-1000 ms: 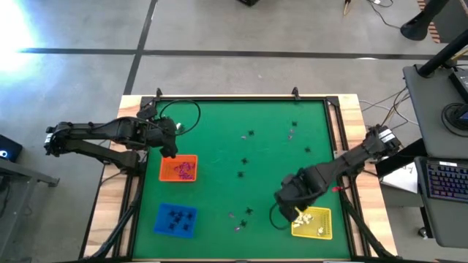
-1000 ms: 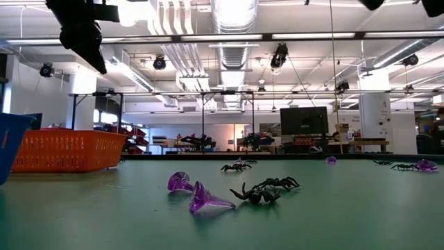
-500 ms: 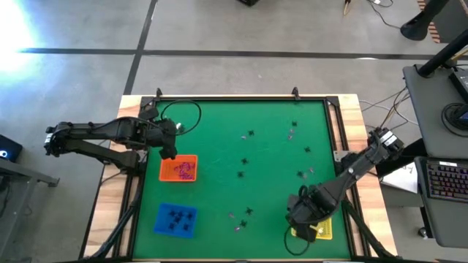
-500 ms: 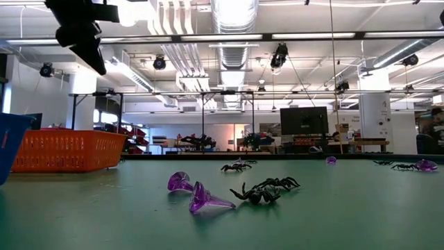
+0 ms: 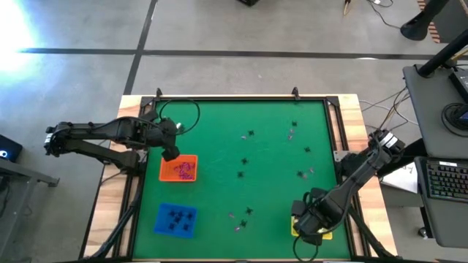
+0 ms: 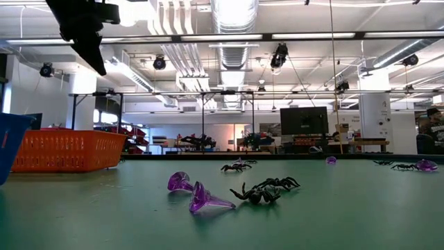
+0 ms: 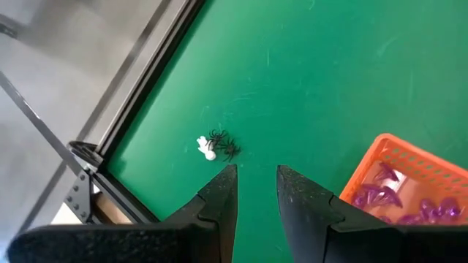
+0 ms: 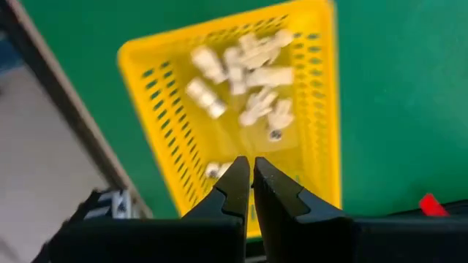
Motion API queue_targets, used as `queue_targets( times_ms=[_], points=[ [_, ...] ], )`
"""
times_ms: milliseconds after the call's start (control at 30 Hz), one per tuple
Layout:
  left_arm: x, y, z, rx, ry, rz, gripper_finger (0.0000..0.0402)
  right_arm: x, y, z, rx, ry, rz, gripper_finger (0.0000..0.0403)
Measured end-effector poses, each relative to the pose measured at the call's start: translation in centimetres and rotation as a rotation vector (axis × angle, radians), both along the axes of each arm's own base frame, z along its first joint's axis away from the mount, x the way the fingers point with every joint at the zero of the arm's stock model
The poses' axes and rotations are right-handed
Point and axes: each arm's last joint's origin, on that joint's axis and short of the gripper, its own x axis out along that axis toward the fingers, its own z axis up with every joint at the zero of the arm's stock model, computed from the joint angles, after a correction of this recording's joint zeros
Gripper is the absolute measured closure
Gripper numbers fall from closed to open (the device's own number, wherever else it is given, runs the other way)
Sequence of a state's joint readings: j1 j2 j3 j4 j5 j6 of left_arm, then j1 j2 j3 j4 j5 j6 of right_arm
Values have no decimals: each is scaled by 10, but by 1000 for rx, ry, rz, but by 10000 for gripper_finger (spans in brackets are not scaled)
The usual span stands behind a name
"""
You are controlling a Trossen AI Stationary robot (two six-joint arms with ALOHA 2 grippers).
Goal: Sort Halloween decoration
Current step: Put the white skeleton toy into the yellow bin
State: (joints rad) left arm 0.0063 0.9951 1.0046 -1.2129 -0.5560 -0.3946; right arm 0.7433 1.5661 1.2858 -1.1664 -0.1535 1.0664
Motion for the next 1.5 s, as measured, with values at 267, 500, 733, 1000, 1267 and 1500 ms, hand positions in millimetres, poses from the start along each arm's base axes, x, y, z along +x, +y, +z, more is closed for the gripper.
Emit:
queue_targets(
  times_ms=[267, 500, 733, 1000, 1267, 1500],
  points=[
    [-1, 4, -2, -31, -50, 114, 322, -2, -19, 7, -175, -49, -103, 390],
    [-5, 24, -19, -105, -41, 285, 317, 5, -44, 23, -255, -172, -200, 390],
    [-6, 50, -43, -156, -78, 372, 286, 11, -64, 32, -286, -238, -245, 390],
    [-10, 93, -62, -304, -140, 500, 278, 26, -89, 33, -306, -234, -282, 390],
    [1, 131, -82, -393, -59, 488, 278, 37, -116, 33, -299, -206, -301, 390],
    [12, 154, -95, -388, -3, 446, 278, 42, -132, 32, -284, -185, -322, 390]
  ],
)
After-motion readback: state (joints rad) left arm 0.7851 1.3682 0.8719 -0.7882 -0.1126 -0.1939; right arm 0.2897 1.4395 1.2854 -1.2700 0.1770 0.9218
